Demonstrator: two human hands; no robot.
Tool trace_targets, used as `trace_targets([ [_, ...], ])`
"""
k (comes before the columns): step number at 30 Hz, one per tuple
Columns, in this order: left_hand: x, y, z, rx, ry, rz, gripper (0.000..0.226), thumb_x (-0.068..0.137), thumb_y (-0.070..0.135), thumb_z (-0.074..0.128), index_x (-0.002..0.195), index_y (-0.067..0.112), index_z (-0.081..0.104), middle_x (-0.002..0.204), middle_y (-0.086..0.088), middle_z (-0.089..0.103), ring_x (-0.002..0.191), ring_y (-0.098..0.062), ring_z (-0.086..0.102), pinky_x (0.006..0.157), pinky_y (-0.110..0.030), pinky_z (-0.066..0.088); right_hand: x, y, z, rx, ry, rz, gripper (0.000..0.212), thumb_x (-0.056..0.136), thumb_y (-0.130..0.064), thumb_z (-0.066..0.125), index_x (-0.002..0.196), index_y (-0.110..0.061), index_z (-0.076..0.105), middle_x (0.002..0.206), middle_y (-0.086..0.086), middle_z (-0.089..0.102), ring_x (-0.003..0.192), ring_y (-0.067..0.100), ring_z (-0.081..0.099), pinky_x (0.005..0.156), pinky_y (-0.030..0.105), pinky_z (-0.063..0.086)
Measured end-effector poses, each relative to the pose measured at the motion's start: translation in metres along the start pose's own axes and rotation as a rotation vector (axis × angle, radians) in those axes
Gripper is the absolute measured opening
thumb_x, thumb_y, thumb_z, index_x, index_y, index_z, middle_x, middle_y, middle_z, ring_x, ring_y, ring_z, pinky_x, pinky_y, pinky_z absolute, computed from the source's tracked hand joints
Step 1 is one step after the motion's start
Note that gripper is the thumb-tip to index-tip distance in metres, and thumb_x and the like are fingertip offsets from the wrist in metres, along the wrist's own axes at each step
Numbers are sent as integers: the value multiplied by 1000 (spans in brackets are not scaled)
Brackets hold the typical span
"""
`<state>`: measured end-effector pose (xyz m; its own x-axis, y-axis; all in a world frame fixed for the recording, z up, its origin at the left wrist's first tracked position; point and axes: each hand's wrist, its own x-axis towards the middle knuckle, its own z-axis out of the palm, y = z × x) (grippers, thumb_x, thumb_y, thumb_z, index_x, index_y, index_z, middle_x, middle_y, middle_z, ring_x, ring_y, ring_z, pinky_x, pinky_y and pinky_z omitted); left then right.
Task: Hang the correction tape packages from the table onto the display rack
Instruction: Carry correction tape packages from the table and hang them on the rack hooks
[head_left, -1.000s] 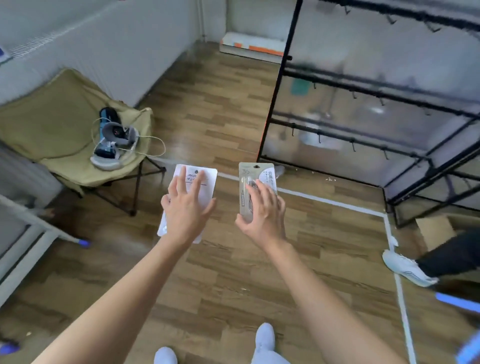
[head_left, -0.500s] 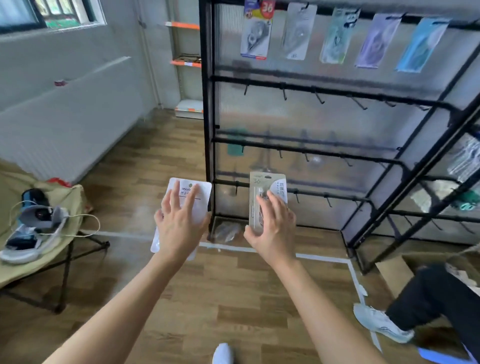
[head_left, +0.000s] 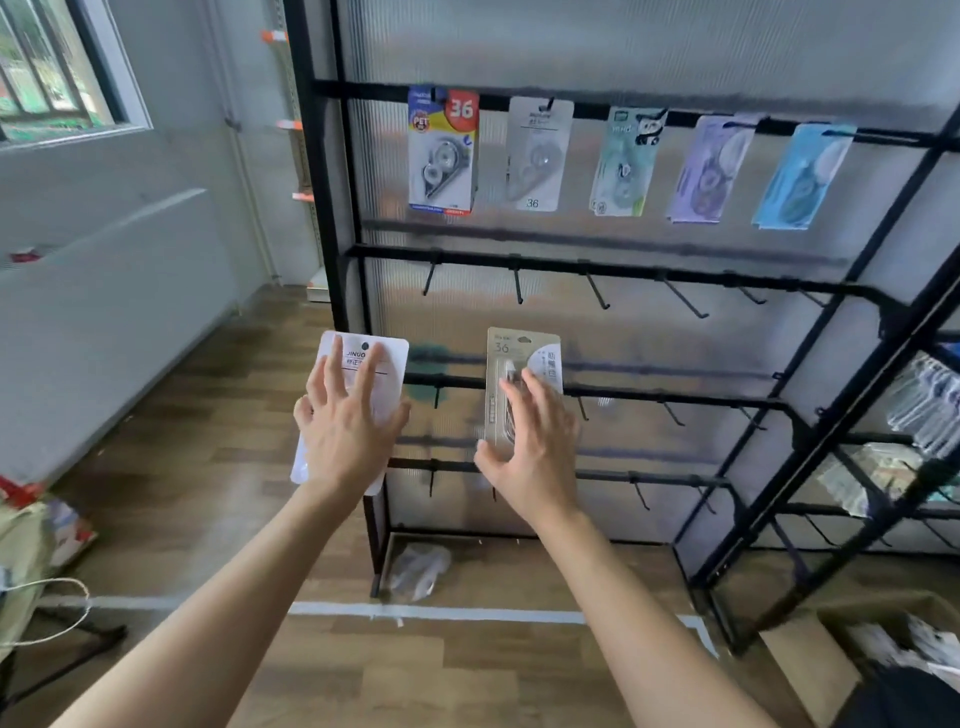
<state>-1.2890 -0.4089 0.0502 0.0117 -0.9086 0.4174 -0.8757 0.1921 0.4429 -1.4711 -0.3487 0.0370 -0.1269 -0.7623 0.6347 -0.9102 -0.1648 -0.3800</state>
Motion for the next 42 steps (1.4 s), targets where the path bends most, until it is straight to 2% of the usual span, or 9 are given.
trace_targets([
  [10,82,1,35,58,40,-53,67,91,47,51,149,31,21,158,-5,3,143,-23,3,110,-47,17,80,27,58,20,-20,-92,59,69,-25,76,123,-7,59,137,18,49,127,36,46,98,56,39],
  [18,127,-20,53,61,82,-92,67,90,46,54,148,30,24,158,-6,7,143,-24,5,110,-48,16,103,25,110,18,-65,-153,64,69,-31,74,127,-12,57,139,15,47,130,33,42,102,57,36],
  [23,157,-39,61,33,79,-55,67,89,44,56,147,30,26,158,-6,8,143,-24,6,110,-47,15,107,13,145,32,-61,-147,59,73,-37,60,129,-16,54,142,12,45,134,29,37,107,50,24],
  [27,186,-59,64,13,53,-18,67,89,44,56,148,30,25,158,-6,7,143,-23,5,111,-47,14,115,0,167,14,-65,-144,58,74,-40,53,128,-20,52,143,10,45,135,25,33,107,50,25],
  [30,207,-74,66,2,48,28,67,89,43,57,147,30,26,158,-5,8,143,-24,5,111,-47,14,118,-8,181,-2,-51,-135,57,75,-39,53,129,-22,46,144,10,44,137,26,31,107,53,26],
  [42,243,-102,86,-43,30,101,67,89,43,56,148,31,25,158,-6,8,144,-23,5,111,-47,14,107,-9,204,-82,20,-102,60,71,-33,61,128,-24,46,142,9,47,136,26,36,103,55,36],
])
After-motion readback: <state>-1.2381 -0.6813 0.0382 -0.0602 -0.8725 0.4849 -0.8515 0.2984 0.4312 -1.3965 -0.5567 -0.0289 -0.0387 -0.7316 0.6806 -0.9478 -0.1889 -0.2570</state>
